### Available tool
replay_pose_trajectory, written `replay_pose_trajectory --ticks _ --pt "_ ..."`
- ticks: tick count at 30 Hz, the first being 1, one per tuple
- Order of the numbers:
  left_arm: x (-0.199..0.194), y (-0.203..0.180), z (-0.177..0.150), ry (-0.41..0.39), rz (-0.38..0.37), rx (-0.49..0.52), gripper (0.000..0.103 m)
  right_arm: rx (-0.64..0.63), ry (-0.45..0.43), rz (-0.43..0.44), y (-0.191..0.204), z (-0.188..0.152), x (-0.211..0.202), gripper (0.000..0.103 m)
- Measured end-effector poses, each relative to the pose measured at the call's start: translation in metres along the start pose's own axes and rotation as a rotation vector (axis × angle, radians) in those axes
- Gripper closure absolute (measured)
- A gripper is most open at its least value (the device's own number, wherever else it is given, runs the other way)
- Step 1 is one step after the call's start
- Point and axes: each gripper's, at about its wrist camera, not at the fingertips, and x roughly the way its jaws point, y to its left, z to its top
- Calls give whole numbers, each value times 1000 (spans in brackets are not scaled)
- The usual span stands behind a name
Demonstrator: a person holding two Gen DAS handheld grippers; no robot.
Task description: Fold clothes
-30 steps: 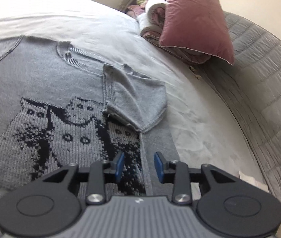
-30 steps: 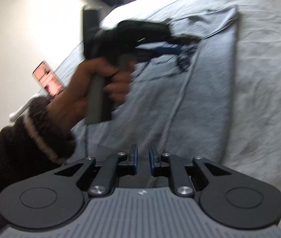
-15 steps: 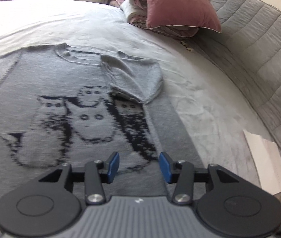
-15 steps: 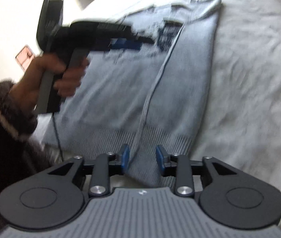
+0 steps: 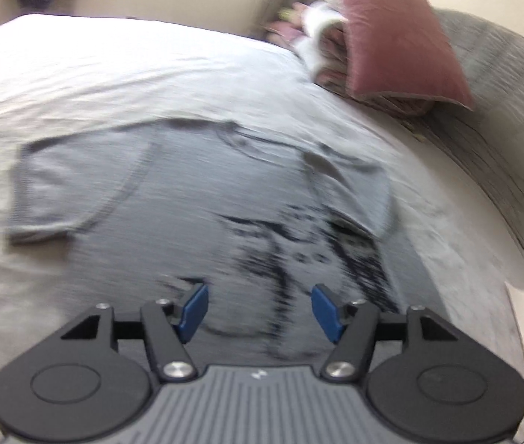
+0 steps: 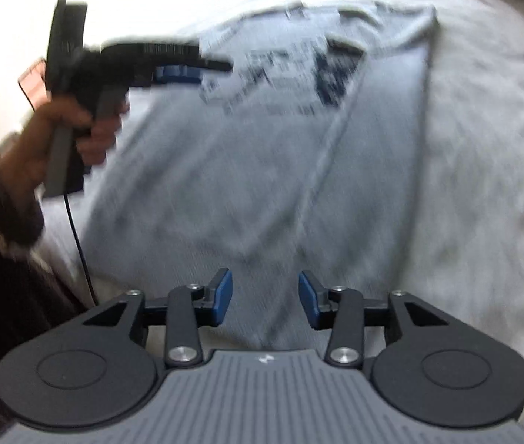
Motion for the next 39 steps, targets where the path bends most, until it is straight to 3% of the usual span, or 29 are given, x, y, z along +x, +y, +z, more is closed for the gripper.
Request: replay_pose_trajectory --ticks 12,19,26,29,31,33,35,39 --pt "1 120 32 -110 337 -169 32 -172 -210 48 36 134 75 51" --pt "41 159 58 -157 396 -152 34 -163 -401 -28 17 193 120 51" --pt "72 168 78 -216 413 -120 34 -182 -497 -54 -5 220 155 51" --pt "81 166 84 -210 392 -85 46 -131 -518 -96 -25 217 169 51" --pt "85 166 88 -202 361 -57 59 -72 -519 -127 -41 205 176 51" --pt "86 168 90 -203 325 -66 80 -32 -453 -102 -53 206 183 57" --pt "86 171 91 -198 277 -104 99 30 -461 -38 -65 207 176 59" --pt "81 161 100 -178 249 -135 100 115 -469 24 -79 207 163 59"
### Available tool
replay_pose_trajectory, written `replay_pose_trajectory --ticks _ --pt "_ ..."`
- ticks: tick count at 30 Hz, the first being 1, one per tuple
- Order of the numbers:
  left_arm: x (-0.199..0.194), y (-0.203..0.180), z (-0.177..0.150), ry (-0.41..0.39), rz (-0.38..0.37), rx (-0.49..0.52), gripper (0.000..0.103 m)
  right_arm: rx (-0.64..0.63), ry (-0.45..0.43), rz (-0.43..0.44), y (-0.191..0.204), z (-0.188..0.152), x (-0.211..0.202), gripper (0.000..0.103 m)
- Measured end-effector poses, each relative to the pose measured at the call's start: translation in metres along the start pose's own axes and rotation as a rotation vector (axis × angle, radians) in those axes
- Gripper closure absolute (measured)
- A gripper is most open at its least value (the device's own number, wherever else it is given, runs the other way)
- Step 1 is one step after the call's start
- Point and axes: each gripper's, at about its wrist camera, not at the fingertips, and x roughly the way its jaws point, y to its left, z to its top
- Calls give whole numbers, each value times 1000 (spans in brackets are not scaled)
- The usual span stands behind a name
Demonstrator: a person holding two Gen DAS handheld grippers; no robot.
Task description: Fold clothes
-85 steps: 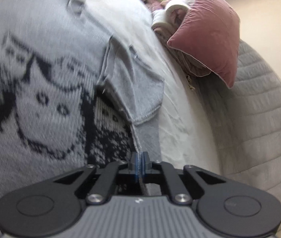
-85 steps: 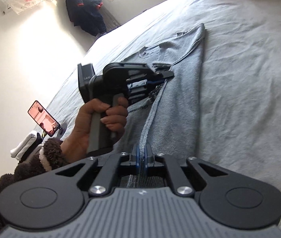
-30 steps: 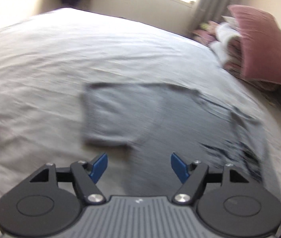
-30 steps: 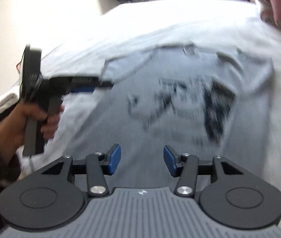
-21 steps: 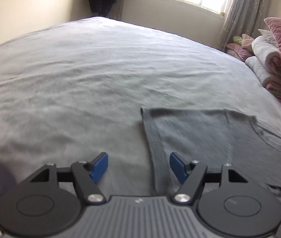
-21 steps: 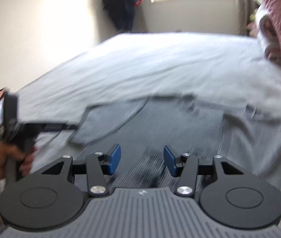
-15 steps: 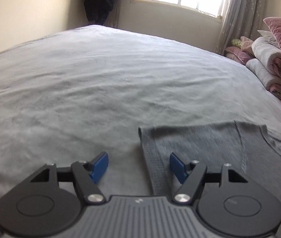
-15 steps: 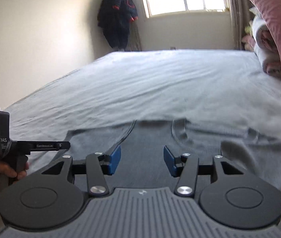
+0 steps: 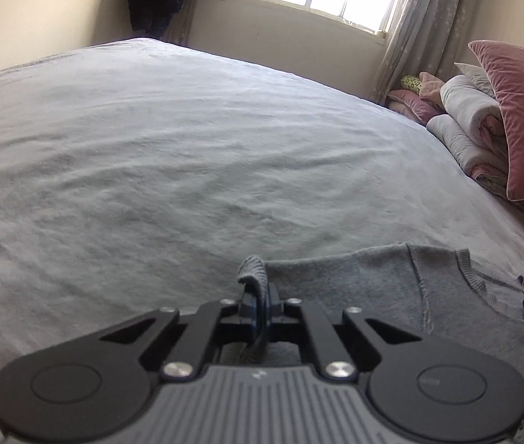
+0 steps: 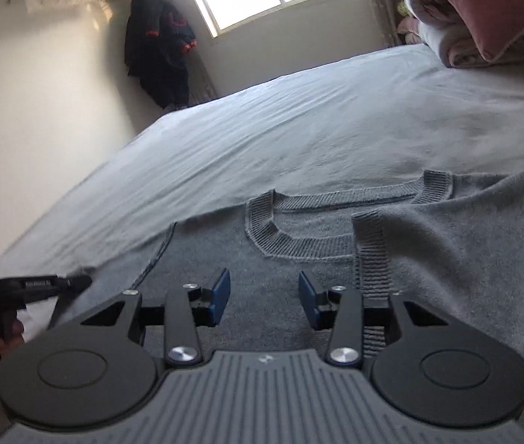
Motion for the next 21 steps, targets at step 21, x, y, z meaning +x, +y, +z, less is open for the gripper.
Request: replay_pose_trajectory --ticks 21 --pt "11 -146 38 332 -258 -166 100 366 99 282 -38 13 -5 62"
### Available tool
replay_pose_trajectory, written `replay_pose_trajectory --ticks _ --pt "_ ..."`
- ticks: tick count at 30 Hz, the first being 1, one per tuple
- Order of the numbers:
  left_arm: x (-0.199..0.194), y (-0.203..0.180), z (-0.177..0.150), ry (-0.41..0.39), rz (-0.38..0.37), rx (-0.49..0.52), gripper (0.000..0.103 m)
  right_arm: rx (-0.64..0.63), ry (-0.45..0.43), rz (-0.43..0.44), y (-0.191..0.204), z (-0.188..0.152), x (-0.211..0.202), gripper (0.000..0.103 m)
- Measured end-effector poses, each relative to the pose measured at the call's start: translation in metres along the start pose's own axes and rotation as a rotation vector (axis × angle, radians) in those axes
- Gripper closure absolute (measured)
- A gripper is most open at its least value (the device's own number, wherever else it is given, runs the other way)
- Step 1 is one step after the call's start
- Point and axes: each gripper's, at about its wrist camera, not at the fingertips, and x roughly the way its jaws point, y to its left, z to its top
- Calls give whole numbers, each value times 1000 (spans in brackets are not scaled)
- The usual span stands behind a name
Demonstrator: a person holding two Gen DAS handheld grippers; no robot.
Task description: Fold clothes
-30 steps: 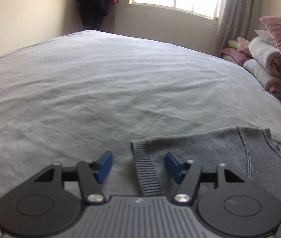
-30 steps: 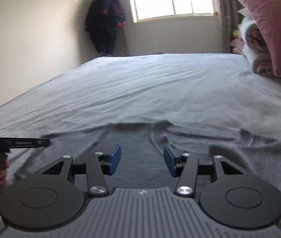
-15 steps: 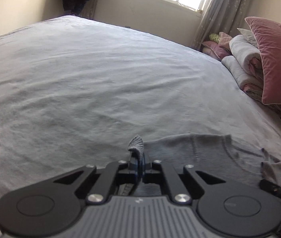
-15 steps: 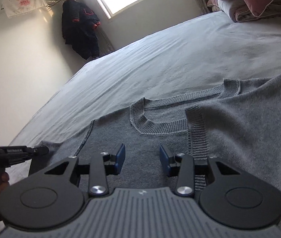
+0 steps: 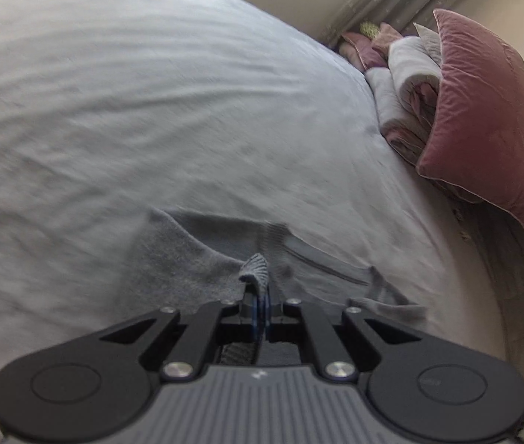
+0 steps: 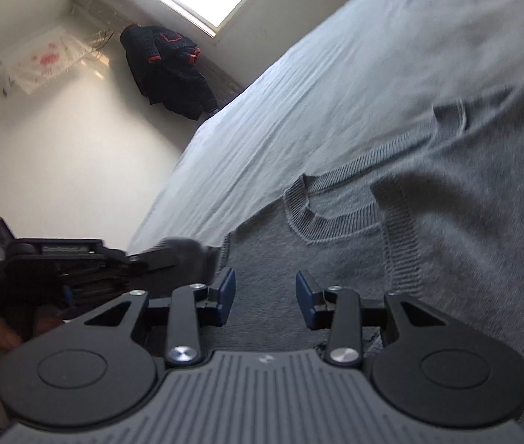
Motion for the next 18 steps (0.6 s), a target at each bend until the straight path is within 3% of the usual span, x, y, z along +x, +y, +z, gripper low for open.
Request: replay_pose_trajectory --ticks 7,12,13,15,18 --pt "45 -13 -9 49 -10 -8 100 128 -36 -7 -17 6 -15 62" --pt "64 -16 -18 75 49 82 95 166 -31 -6 -21 5 -17 62" --pt "61 -17 -21 76 43 107 90 164 -31 -7 -20 5 -18 62" --pt "50 -23 -28 61 23 175 67 160 -33 -10 -19 4 -20 62" --pt "26 -32 -44 32 12 302 58 162 -34 -3 -19 2 -22 62"
